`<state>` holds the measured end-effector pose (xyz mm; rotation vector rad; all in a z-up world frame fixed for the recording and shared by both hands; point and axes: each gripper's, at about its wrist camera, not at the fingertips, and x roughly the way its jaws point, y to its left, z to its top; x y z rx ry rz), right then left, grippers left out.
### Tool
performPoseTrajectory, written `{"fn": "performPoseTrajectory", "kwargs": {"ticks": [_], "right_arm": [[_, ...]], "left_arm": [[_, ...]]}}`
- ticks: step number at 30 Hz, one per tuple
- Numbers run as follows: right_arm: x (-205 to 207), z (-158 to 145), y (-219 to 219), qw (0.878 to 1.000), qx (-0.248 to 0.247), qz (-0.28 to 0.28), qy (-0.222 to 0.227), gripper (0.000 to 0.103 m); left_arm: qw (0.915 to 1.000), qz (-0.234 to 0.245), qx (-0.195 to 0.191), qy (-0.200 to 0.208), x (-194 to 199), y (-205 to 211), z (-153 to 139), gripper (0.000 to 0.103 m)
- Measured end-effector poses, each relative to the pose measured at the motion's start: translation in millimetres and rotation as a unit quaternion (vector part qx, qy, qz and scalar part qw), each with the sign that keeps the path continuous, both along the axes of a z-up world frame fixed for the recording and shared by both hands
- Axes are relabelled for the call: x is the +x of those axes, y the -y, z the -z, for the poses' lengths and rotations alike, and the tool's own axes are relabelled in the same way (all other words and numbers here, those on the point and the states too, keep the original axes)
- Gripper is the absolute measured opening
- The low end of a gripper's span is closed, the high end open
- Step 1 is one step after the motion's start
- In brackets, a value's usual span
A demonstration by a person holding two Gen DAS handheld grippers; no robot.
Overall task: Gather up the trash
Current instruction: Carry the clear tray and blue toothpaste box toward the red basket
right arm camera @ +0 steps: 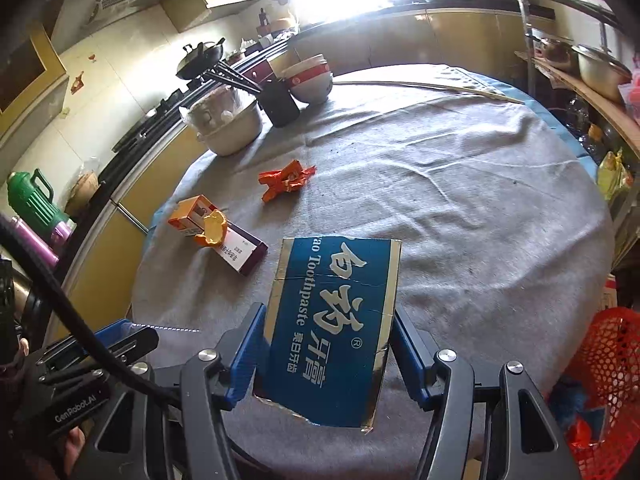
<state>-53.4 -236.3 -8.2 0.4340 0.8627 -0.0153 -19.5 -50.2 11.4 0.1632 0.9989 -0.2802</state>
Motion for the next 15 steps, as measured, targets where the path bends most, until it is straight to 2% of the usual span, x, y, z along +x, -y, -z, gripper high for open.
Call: {"fn": "performPoseTrajectory", "kwargs": {"ticks": [15], "right_arm": [[-39,-4,16,1.0,-0.005,0.009,0.027,0.064]], "left_arm": [[0.9996,0.022,0.011,0.016,-22,23,-9,0.048]]}}
